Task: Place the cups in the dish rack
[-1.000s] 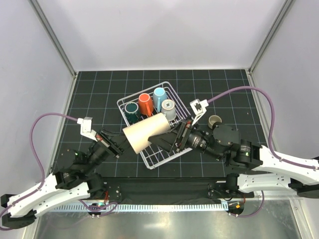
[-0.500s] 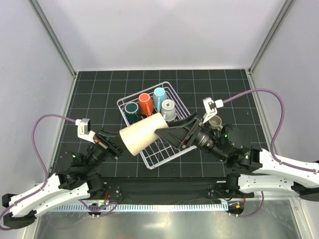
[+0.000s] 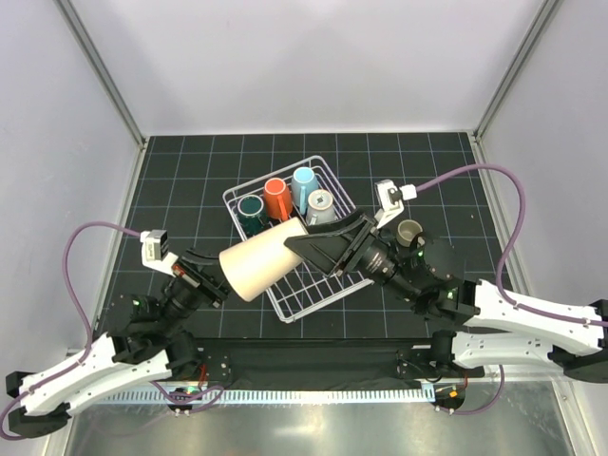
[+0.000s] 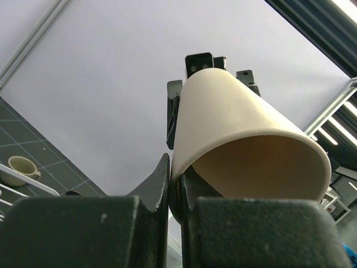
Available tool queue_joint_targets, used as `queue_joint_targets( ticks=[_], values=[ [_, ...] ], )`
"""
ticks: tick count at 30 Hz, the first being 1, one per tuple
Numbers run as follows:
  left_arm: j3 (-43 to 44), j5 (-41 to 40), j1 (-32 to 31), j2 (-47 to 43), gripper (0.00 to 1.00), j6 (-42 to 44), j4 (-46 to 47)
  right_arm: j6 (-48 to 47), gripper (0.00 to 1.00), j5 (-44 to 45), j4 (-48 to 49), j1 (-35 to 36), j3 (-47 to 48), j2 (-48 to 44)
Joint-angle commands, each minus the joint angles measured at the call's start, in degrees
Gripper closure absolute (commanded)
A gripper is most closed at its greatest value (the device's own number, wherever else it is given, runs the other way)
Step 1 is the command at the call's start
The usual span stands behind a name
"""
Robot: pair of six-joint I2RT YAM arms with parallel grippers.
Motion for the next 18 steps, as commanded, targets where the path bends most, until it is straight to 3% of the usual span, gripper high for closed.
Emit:
queue_joint_targets(
  ticks=[1,7,10,13,18],
  values=[
    [-0.30,-0.47,0.00,-0.97,1.00,-0.33,3.07,2.19,0.30,-2.17,6.22,-0.30,-0.15,0.91],
    [-0.74,-2.32,0.09,-2.90,1.00,-0.33,1.74,3.94,0.36,-2.36,7.01,-0.48,-1.12,1.52],
    [-1.00,-2.32,0.00,-3.08,1.00,-0.24,1.74,3.86,0.26,-2.80,6.84,-0.57,-0.68,2.14],
    [-1.00,-2.49,0.00,-2.99,1.00,-0.07,2.01,4.03,0.25,-4.03,6.75,-1.00,0.11,2.75],
    [-0.48,-2.58,0.00,-2.55,1.00,0.20,1.75,5.09,0.34,-6.05,7.63,-1.80,0.37,3.63]
  ],
)
